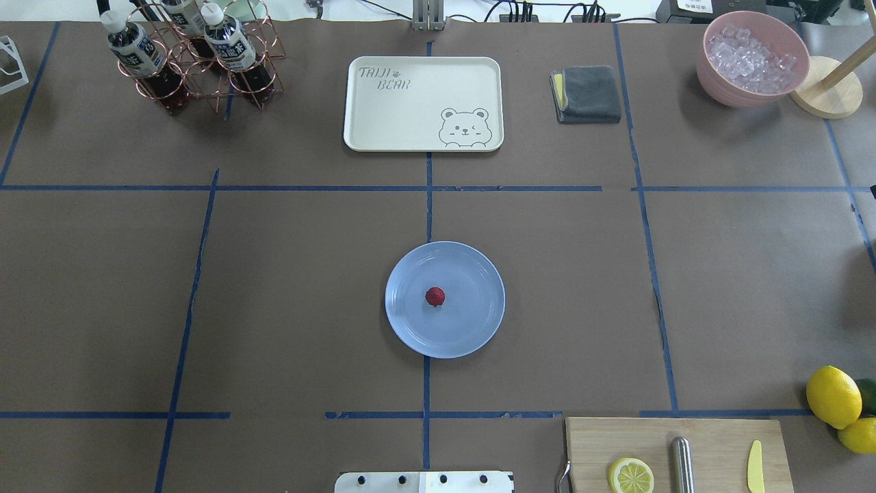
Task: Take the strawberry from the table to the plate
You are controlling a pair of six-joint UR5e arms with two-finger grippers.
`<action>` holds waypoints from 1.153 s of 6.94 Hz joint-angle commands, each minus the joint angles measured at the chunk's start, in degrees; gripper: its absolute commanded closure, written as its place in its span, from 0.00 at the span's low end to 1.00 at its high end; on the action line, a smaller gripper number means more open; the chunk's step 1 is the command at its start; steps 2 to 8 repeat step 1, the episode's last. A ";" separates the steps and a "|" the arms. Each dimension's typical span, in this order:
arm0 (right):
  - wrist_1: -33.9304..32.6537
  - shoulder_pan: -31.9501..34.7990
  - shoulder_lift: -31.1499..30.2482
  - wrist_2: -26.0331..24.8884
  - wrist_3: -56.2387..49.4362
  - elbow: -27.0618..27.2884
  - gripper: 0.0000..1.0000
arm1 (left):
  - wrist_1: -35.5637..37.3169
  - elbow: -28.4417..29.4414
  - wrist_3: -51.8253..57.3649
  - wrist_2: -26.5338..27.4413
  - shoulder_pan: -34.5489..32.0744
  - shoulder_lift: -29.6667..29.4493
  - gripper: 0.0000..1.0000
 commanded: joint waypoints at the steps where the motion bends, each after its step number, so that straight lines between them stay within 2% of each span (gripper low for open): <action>1: 0.00 0.00 0.00 0.00 0.00 -0.03 0.00 | 0.07 -0.04 0.00 0.01 0.00 0.00 0.00; 8: 0.00 0.00 0.00 0.00 0.00 -0.03 0.00 | 0.07 -0.04 0.00 0.01 0.00 0.00 0.00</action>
